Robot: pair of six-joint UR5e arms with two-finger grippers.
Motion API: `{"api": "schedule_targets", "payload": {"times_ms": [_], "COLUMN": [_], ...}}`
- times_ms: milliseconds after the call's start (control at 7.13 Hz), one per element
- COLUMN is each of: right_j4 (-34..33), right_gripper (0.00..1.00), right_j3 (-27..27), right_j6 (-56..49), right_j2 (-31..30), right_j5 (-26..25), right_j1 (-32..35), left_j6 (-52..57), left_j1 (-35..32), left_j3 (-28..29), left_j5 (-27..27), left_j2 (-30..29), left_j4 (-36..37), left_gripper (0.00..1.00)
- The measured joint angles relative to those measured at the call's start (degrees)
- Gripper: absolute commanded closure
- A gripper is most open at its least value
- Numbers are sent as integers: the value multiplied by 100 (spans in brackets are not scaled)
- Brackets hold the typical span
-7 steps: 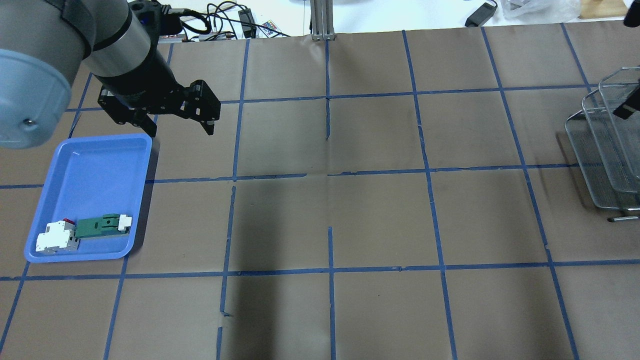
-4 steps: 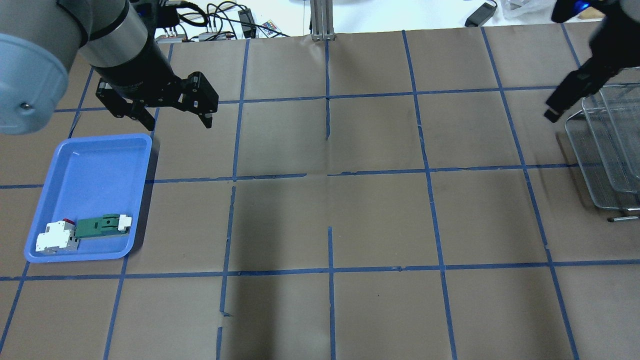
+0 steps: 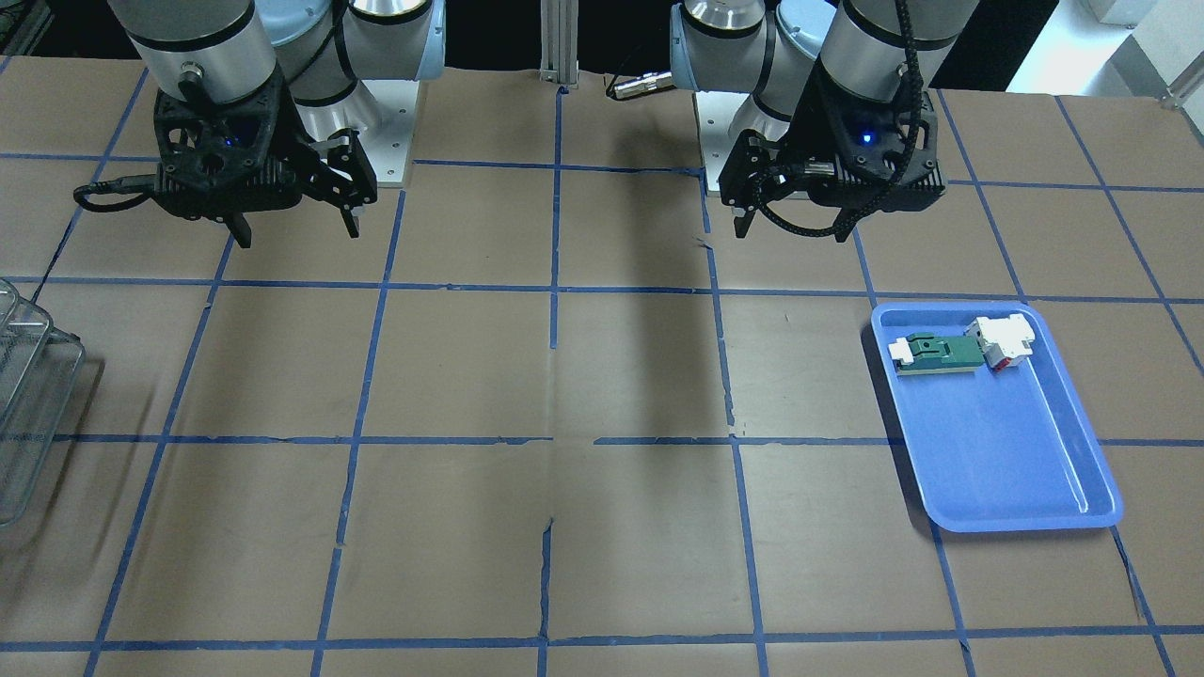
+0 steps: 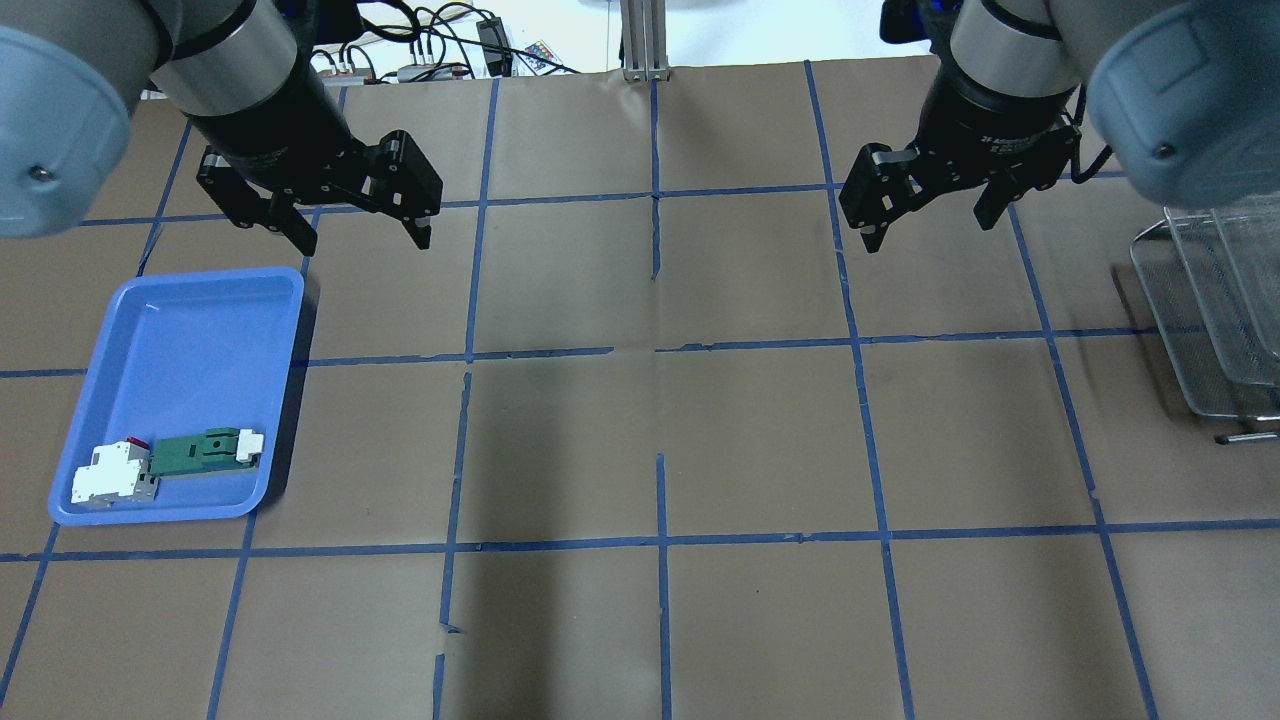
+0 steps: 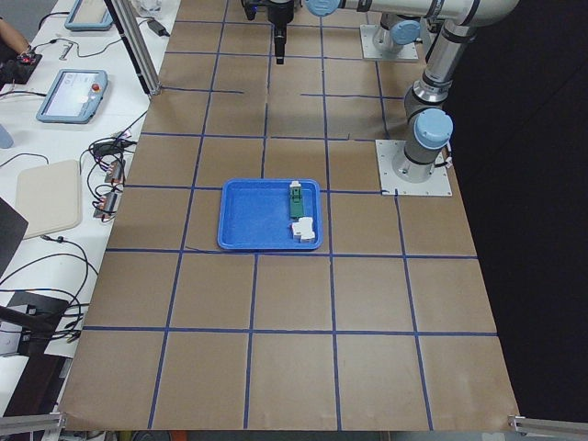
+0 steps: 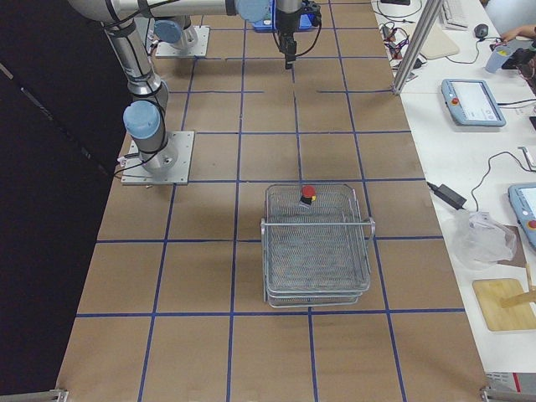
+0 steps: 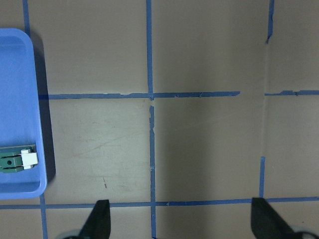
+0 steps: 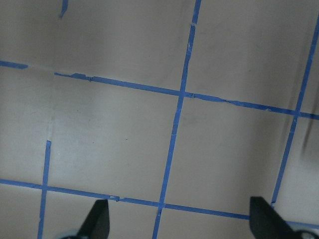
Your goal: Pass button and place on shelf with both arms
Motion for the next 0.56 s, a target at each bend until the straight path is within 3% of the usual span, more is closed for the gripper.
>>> {"api": "schedule_targets", "payload": {"times_ms": [561], "right_j4": [22], "right_gripper": [0], "right_j3": [22], "right_j6": [348], "right_j2": [44], "right_j5": [-47], "right_j1": [-51], "left_j6": [249], "left_j1": [14], "left_j3": [11], "left_j5": [-6], "left_j2": [3], "left_j4": [2], "left_gripper": [0]}}
